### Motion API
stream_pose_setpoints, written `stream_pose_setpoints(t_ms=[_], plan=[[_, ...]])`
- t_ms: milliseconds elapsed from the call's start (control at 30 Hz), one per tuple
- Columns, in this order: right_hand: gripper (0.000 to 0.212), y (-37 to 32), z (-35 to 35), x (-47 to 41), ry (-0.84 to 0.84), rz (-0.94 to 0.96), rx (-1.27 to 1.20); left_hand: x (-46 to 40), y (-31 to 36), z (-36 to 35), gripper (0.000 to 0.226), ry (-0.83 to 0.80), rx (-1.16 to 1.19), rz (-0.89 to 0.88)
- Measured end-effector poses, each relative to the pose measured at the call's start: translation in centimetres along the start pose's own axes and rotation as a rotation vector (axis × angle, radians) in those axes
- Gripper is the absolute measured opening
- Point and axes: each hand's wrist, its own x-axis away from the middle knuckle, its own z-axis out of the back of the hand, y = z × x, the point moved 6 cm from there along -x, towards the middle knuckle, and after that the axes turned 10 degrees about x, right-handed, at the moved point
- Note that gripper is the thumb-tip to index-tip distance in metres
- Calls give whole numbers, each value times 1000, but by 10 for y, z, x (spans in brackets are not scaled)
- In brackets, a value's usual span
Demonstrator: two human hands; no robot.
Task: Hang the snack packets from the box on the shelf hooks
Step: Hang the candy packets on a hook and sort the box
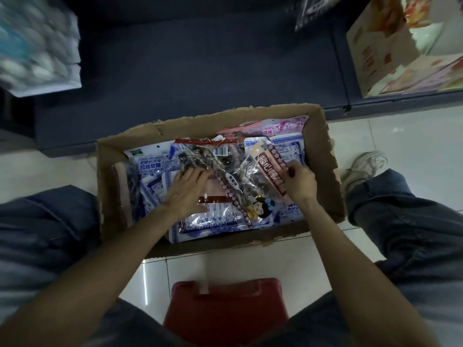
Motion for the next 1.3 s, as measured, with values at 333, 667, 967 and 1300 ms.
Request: stream_pose_setpoints(t_ms=[333,667,967,1300], plan=[[19,-39,69,27,305,322,-98,18,4,12,21,121,-101,-245],[13,-39,165,56,570,635,183,9,26,159,14,646,63,-31],[20,-62,203,71,649,766,144,-26,128,236,11,578,138,-265],[42,-61,287,1,717,365,290,-94,214,302,6,511,305,-412]])
